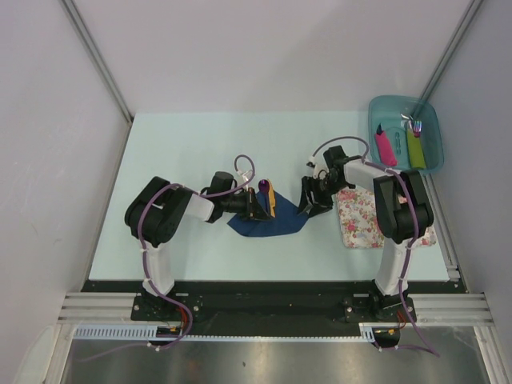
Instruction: Place the utensils on the paper napkin and roll it up
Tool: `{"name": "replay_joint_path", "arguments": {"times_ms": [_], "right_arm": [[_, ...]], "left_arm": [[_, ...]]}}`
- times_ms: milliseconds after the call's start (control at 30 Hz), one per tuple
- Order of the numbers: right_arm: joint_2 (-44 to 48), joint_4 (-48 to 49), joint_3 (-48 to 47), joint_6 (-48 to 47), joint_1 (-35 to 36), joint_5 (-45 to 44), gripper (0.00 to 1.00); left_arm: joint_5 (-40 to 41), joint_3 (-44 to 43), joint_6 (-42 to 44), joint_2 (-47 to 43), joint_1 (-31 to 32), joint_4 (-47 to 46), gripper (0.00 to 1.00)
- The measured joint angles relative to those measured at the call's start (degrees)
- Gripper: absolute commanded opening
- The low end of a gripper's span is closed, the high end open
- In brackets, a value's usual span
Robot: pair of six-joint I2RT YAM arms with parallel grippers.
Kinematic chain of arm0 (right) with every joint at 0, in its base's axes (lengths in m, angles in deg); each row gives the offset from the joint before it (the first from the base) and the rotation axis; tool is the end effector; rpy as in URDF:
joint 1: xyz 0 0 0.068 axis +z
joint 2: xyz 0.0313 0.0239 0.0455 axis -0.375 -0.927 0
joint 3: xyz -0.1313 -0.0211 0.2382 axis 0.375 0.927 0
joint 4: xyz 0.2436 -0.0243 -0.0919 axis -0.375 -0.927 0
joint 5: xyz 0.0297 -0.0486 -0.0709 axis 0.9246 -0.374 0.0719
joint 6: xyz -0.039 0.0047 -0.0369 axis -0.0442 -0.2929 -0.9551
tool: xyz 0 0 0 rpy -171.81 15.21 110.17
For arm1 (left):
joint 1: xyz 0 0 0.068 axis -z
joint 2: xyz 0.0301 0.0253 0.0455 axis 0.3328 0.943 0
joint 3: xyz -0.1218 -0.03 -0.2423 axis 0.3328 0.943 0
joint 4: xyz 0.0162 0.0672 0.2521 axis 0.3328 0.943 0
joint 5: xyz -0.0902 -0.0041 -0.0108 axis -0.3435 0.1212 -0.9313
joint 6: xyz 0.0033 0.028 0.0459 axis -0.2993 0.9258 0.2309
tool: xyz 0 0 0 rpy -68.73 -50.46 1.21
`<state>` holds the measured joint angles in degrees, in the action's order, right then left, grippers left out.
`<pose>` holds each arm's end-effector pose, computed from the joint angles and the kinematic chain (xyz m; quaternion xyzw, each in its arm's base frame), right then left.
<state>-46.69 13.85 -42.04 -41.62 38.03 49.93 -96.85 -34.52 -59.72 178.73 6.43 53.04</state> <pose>0.3465 0.1196 0.1481 -0.1105 0.9460 0.3000 0.0532 0.3035 -0.1757 0.0962 0.0743 0.8429 -0.5122 0.1471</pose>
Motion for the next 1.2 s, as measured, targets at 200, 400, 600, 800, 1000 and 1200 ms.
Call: {"name": "replay_joint_path", "arguments": {"times_ms": [200, 400, 600, 800, 1000, 1200], "right_arm": [[-3.1, 0.0, -0.1, 1.4, 0.6, 9.0, 0.52], [-4.1, 3.1, 0.1, 4.0, 1.0, 15.6, 0.49], [-3.7, 9.5, 2.3, 8.7, 0.7, 21.1, 0.45], [-3.2, 11.5, 3.9, 11.3, 0.4, 22.2, 0.24], [-3.2, 11.0, 3.7, 11.3, 1.6, 22.2, 0.18], [-3.2, 11.1, 1.7, 12.1, 3.7, 22.2, 0.17]], "left_arm": [[0.0, -0.1, 0.0, 0.0, 0.0, 0.0, 0.07], [0.0, -0.1, 0.0, 0.1, 0.0, 0.0, 0.07], [0.0, -0.1, 0.0, 0.1, 0.0, 0.0, 0.06], [0.0, -0.1, 0.0, 0.1, 0.0, 0.0, 0.07], [0.0, -0.1, 0.0, 0.1, 0.0, 0.0, 0.06], [0.0, -0.1, 0.0, 0.1, 0.0, 0.0, 0.06]]}}
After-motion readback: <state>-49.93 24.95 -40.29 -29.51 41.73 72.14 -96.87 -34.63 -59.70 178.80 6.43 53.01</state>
